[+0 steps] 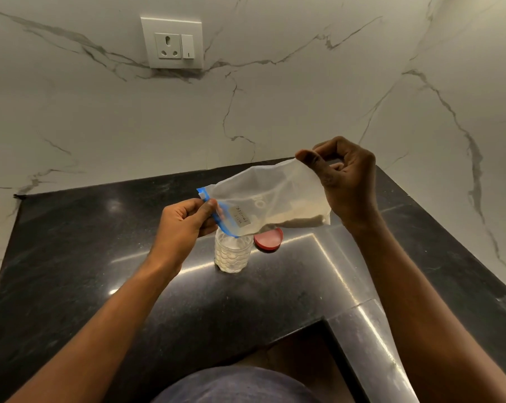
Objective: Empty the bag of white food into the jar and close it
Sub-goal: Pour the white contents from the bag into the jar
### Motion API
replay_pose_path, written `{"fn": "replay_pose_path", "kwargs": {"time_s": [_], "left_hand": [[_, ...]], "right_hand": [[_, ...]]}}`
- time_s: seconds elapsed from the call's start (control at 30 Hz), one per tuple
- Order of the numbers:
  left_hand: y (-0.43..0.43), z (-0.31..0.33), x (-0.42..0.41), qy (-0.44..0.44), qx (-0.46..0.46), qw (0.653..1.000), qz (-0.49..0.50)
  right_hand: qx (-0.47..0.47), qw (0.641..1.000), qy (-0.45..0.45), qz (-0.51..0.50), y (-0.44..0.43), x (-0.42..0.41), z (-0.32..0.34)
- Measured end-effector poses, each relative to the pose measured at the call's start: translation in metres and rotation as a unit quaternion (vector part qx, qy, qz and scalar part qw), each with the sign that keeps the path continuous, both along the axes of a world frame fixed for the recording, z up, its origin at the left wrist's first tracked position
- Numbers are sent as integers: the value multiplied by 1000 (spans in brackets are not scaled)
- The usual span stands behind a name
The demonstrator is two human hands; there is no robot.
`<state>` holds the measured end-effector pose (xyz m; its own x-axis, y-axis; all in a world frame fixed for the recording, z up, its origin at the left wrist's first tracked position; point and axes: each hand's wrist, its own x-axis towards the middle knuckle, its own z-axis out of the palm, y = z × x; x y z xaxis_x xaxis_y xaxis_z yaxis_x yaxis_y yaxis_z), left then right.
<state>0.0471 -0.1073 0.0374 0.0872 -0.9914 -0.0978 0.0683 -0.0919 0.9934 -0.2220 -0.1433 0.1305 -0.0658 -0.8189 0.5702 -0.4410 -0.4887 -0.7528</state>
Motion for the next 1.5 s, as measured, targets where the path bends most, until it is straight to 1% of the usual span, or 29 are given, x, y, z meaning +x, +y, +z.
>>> {"fn": "replay_pose_path", "kwargs": {"time_s": [0.07, 0.13, 0.2, 0.27, 0.3, 0.37, 0.43, 0.47, 0.53, 0.6, 0.7, 0.83, 0.9, 0.97, 1.03, 1.13, 1.27, 1.33, 1.37, 1.43, 1.5], "left_hand": [[1, 3, 1, -34, 4, 999, -2], [0, 8, 5, -127, 14, 992, -14], [-2, 15, 14, -241, 39, 969, -26], [-2, 25, 24, -325, 47, 944, -35], [-2, 32, 28, -357, 21, 933, -35], [-4, 50, 27, -409, -87, 907, -34], [-11, 74, 12, -433, -199, 877, -61], [-17, 86, -1, -439, -235, 862, -88], [-28, 103, -33, -448, -272, 839, -150], [-37, 110, -61, -454, -269, 828, -191], [-45, 107, -81, -436, -247, 844, -189], [-49, 96, -80, -387, -248, 871, -175], [-48, 92, -78, -372, -248, 877, -178], [-49, 89, -78, -361, -251, 881, -176], [-49, 88, -79, -353, -255, 883, -174], [-48, 87, -80, -343, -256, 887, -172], [-42, 89, -73, -330, -268, 888, -175], [-39, 90, -60, -327, -283, 890, -142], [-38, 90, -51, -321, -287, 896, -109], [-33, 82, -29, -292, -279, 915, -15], [-22, 63, -8, -232, -244, 937, 87]], "right_hand": [[2, 1000, 5, -3, 0, -2, -1], [1, 1000, 8, -9, 0, -4, -1], [0, 1000, 8, -9, 0, -6, -3], [2, 1000, 8, -5, -1, -9, -6], [3, 1000, 8, -5, -1, -10, -6], [5, 1000, 7, -3, -2, -13, -7], [8, 1000, 4, 0, -3, -16, -9], [8, 1000, 4, 1, -3, -17, -10], [8, 1000, 4, 4, -4, -18, -12], [9, 1000, -1, 11, -3, -19, -13], [23, 999, -19, 26, 0, -19, -12], [48, 995, -68, 49, 7, -22, -18], [105, 990, -73, 62, 10, -28, -24], [188, 976, -50, 102, 11, -35, -35], [238, 961, -49, 135, 12, -37, -48], [217, 970, -49, 102, 13, -34, -56], [189, 975, -70, 90, 13, -33, -56], [187, 976, -73, 82, 15, -32, -57], [186, 977, -76, 79, 16, -31, -57], [184, 976, -84, 77, 18, -30, -56], [181, 976, -90, 81, 20, -28, -54]]}}
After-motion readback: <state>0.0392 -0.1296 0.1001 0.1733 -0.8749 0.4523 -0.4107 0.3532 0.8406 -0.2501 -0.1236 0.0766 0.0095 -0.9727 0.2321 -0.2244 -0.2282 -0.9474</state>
